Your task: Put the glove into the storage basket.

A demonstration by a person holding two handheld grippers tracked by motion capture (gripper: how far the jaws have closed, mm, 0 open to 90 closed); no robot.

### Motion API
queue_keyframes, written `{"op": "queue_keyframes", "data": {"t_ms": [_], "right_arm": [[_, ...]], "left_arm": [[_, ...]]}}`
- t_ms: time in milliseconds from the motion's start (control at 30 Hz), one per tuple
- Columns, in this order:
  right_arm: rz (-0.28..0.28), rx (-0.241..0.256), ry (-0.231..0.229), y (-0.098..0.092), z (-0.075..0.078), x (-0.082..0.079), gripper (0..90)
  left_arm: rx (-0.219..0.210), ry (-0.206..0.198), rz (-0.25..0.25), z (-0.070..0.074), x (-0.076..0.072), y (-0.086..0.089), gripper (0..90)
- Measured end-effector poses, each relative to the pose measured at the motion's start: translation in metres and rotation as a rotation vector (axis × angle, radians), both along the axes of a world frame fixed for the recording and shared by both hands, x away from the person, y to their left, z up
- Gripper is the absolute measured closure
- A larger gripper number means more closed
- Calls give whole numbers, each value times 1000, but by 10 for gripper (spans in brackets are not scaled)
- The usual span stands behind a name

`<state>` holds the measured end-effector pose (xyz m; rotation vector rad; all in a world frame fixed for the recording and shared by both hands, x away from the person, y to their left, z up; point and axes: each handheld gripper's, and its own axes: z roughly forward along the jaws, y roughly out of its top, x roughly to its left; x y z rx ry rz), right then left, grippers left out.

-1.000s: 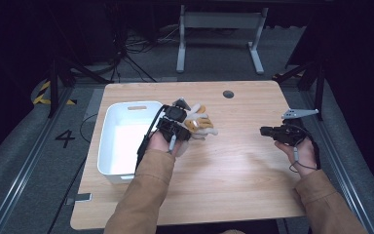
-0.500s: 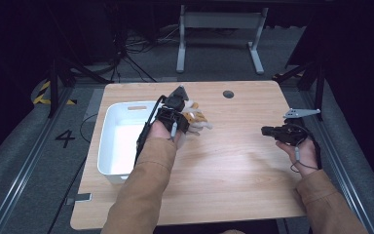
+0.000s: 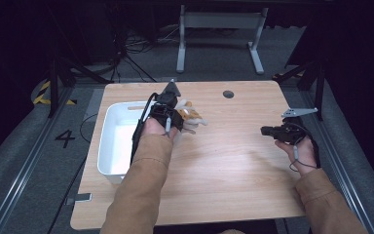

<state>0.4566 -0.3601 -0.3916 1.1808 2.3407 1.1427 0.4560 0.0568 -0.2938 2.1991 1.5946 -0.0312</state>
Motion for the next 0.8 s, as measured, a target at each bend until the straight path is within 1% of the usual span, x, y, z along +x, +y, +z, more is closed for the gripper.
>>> {"op": "queue_keyframes", "data": {"t_ms": [33, 67, 167, 233, 333, 367, 400, 467, 600, 633, 700, 767, 800], "right_arm": [[-16, 3, 0, -2, 1, 3, 840], [-16, 3, 0, -2, 1, 3, 840], [-17, 9, -1, -1, 2, 7, 842], [-9, 3, 1, 2, 1, 9, 842], [-4, 1, -3, 4, 1, 10, 842], [-2, -1, 0, 5, 0, 10, 842], [-1, -2, 1, 5, 0, 10, 842], [-3, -2, 2, 5, 0, 10, 842], [-2, 0, 2, 4, 0, 10, 842], [-2, -3, 2, 5, 0, 10, 842], [-1, -3, 2, 5, 0, 10, 842], [-1, -2, 3, 5, 0, 10, 842], [1, -3, 1, 5, 0, 10, 842]], "left_arm": [[-10, -7, 29, 2, -1, 4, 677], [-10, -7, 29, 2, -1, 4, 676], [-12, -16, 71, 4, -2, 10, 676], [-15, -30, 106, 5, -1, 14, 678], [-11, -39, 142, 6, 0, 20, 677], [-3, -40, 169, 5, 1, 23, 678], [0, -34, 184, 4, 2, 24, 678], [1, -35, 193, 4, 2, 26, 678], [19, -54, 238, 4, 2, 34, 678], [10, -58, 259, 4, 1, 38, 678], [11, -62, 262, 5, 0, 39, 678], [14, -78, 264, 6, -3, 41, 678], [6, -75, 264, 6, -3, 43, 678]]}}
